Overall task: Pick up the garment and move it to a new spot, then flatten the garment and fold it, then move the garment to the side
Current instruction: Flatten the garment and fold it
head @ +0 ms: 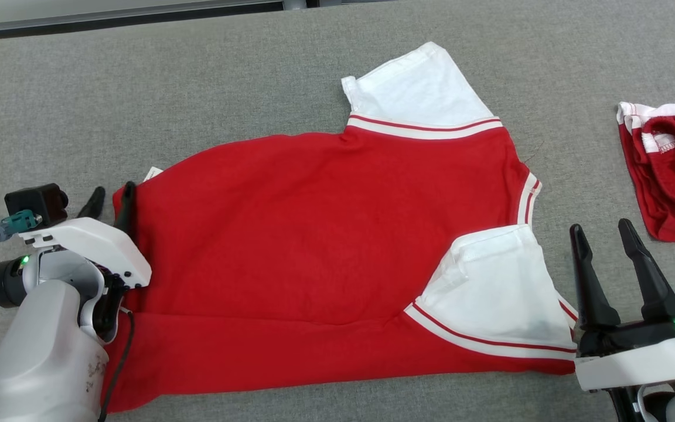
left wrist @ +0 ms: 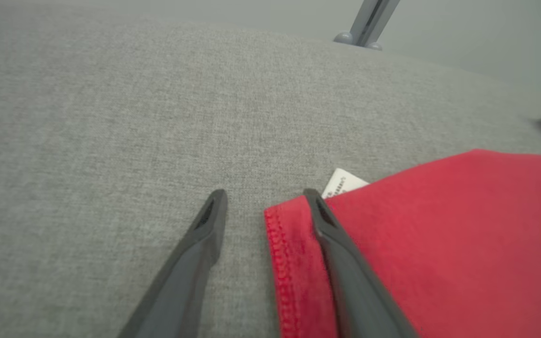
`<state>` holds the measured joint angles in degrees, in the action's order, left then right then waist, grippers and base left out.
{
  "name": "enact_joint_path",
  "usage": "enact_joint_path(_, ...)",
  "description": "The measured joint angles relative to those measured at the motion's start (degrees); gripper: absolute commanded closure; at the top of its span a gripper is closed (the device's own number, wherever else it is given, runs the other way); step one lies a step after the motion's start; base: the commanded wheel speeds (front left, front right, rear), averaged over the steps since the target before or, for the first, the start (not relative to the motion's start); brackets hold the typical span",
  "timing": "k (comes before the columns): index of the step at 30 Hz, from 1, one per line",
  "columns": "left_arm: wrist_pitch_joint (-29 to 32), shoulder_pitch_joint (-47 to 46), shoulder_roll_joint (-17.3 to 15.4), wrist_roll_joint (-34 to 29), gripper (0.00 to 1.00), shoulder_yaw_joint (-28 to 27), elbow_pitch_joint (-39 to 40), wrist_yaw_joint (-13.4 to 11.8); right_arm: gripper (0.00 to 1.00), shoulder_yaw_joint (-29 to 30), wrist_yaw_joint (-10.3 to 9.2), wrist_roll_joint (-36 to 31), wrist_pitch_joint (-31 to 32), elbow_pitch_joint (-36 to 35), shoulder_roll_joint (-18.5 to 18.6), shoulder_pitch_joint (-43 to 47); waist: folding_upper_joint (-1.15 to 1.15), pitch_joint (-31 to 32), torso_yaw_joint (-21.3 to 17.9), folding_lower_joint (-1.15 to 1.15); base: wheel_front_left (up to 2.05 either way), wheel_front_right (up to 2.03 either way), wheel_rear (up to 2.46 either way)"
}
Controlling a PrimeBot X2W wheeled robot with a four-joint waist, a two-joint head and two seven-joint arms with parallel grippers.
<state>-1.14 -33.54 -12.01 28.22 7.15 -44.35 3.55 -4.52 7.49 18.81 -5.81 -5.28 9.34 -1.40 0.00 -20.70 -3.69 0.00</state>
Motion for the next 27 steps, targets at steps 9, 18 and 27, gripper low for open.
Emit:
enact_joint_path(9, -0.6, -1.9, 0.4, -0.1, 1.00, 2.2, -4.0, 1.5, 0.00, 2.6, 0.00, 0.6, -0.3, 1.9, 0.2, -0.5, 0.00, 0.9, 1.1, 0.00, 0.00, 0.00, 0.00)
enact_joint_path(18, -5.5, -2.9, 1.0, 0.0, 1.00, 2.2, -1.5, 1.7, 0.00, 4.9, 0.00, 1.5, 0.0, 3.8, 1.7, -4.3, 0.00, 0.8, 2.4, 0.00, 0.00, 0.00, 0.00)
enact_joint_path(27, -6.4, -7.0, 5.5, 0.0, 1.00, 4.9, 3.7, 1.6, 0.00, 5.3, 0.00, 5.5, 2.4, 10.8, 8.2, -19.7, 0.00, -5.3, 6.4, 0.00, 0.00, 0.00, 0.00)
